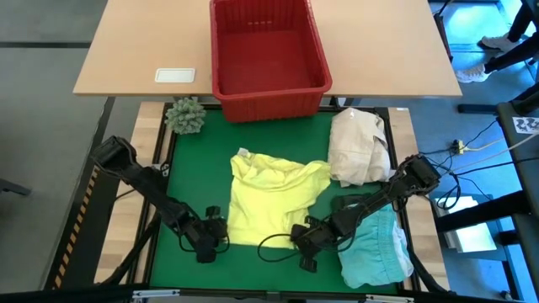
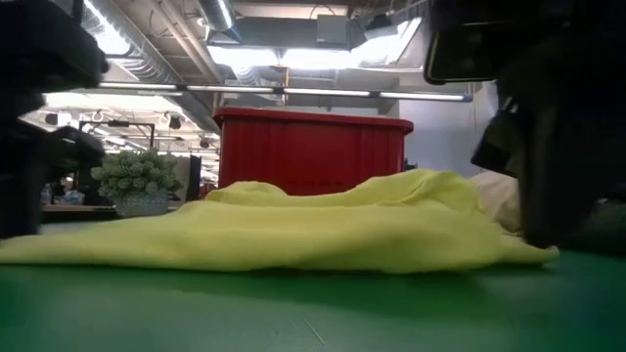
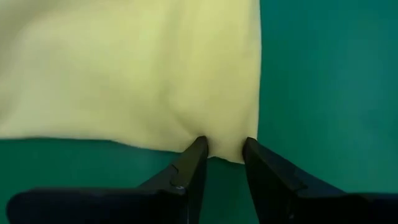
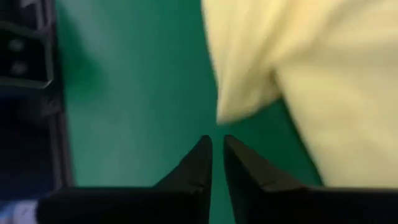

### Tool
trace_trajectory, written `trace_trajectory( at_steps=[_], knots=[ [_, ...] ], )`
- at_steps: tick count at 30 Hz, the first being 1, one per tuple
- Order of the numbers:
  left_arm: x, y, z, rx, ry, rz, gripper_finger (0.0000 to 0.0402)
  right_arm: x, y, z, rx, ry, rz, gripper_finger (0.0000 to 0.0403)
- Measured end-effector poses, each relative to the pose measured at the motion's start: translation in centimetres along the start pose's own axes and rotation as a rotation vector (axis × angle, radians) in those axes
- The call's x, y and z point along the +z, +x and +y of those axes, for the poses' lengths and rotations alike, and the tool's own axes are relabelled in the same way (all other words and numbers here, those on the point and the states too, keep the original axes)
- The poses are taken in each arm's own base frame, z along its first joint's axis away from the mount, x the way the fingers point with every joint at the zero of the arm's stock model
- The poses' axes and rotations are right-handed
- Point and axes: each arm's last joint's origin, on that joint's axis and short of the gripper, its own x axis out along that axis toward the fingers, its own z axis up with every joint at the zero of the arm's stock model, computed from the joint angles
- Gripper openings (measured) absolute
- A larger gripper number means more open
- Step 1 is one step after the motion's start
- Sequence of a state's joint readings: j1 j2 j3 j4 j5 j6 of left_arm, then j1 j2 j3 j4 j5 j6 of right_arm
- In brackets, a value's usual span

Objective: Fold Laundry from Bin
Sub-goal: Fold the yellow shirt

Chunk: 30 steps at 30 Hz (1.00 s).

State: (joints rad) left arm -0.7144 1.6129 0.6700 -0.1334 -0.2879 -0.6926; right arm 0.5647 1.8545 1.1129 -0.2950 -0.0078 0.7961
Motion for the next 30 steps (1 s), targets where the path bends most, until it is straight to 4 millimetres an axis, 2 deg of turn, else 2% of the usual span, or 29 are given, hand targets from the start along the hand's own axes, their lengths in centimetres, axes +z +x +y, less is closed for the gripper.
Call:
trace_trajectory(
  at_steps=[5, 8, 14, 18, 24, 30],
  knots=[
    [-0.8, -1.1, 0.0, -0.029, -0.060, 0.112, 0.0105, -0.3, 0.0, 0.2, 0.062, -0.003, 0.073, 0.0076],
    [-1.3, -1.7, -0.1, -0.050, -0.089, 0.181, 0.0105, -0.6, -0.6, -0.2, 0.018, 0.002, 0.116, 0.0091],
    [-2.3, -3.7, 0.1, -0.049, -0.142, 0.282, 0.0105, -1.1, -2.6, -1.9, -0.279, 0.019, 0.058, 0.0080],
    [-2.9, -5.6, 0.7, 0.013, -0.214, 0.315, 0.0105, -0.7, -3.5, -2.1, -0.332, -0.020, -0.007, 0.0064],
    [-2.7, -7.5, 1.1, 0.062, -0.227, 0.193, 0.0105, 0.7, -3.7, -2.9, -0.383, -0.080, -0.090, 0.0044],
    [-1.0, -7.6, 0.9, 0.139, -0.148, -0.143, 0.0105, 5.0, -3.7, -4.0, -0.241, -0.151, -0.283, 0.0013]
  ],
)
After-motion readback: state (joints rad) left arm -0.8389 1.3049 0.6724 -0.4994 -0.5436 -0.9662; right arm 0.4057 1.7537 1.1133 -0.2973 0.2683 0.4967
